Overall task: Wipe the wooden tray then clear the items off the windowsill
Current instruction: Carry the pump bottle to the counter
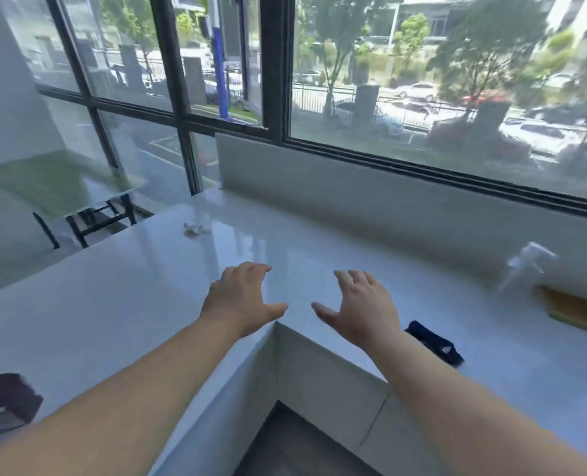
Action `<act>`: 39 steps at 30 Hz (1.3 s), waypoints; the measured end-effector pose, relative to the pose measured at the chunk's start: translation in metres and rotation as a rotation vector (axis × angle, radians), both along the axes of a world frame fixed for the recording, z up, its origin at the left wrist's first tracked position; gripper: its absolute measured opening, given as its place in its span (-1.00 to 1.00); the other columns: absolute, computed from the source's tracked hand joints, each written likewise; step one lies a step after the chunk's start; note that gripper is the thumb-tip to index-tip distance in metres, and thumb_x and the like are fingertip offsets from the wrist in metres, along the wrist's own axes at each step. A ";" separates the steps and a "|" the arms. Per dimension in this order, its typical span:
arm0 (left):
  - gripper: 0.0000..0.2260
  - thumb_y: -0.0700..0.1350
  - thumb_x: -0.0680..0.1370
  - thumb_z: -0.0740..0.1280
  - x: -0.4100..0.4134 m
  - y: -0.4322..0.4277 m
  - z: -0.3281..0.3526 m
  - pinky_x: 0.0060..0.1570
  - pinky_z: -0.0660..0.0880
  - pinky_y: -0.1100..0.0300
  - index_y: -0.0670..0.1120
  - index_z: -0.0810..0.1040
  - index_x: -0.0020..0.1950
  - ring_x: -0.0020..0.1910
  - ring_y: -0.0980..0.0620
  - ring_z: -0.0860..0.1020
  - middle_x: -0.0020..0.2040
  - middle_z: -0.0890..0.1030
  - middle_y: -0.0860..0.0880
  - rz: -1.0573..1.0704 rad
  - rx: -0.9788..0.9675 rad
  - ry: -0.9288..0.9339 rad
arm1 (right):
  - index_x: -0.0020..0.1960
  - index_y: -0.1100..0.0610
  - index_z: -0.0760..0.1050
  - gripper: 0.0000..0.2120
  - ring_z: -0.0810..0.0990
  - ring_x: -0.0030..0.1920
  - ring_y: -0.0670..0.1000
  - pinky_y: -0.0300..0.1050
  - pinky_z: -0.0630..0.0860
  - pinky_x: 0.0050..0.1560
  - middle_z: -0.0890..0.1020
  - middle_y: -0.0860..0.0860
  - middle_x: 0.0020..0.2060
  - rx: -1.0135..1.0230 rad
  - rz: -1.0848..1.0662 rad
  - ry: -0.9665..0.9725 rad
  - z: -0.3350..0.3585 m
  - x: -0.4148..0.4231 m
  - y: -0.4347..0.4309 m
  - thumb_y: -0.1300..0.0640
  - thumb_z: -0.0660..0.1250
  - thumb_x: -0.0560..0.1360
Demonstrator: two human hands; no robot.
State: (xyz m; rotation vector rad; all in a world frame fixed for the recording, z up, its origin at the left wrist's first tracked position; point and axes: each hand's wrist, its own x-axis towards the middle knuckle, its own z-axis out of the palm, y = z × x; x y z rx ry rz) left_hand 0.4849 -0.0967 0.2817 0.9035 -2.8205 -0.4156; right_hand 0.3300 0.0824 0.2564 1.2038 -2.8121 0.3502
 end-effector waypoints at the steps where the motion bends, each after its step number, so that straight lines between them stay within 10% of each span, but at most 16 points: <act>1: -0.22 0.36 0.43 0.38 -0.024 0.020 0.000 0.41 0.36 -0.06 0.09 0.31 0.58 0.52 -0.08 0.30 0.56 0.38 0.06 -0.040 -0.007 -0.009 | 0.59 0.02 0.25 -0.14 0.33 0.49 0.14 0.10 0.32 0.46 0.43 0.04 0.48 -0.008 -0.035 -0.008 0.000 -0.017 0.025 -0.48 0.14 0.46; 17: -0.24 0.38 0.46 0.33 -0.290 0.256 -0.034 0.40 0.34 0.01 0.15 0.26 0.60 0.54 0.02 0.23 0.57 0.33 0.14 -0.339 -0.016 -0.113 | 0.58 0.00 0.25 -0.15 0.27 0.53 0.14 0.08 0.26 0.50 0.41 0.01 0.50 -0.003 -0.378 -0.079 -0.036 -0.225 0.297 -0.49 0.14 0.47; 39: -0.20 0.39 0.46 0.35 -0.479 0.204 -0.076 0.37 0.42 -0.01 0.12 0.24 0.62 0.56 0.02 0.23 0.59 0.32 0.14 -0.594 0.078 -0.136 | 0.61 -0.01 0.21 -0.15 0.27 0.54 0.10 0.07 0.26 0.51 0.38 -0.02 0.54 0.124 -0.791 -0.133 -0.053 -0.331 0.314 -0.48 0.09 0.48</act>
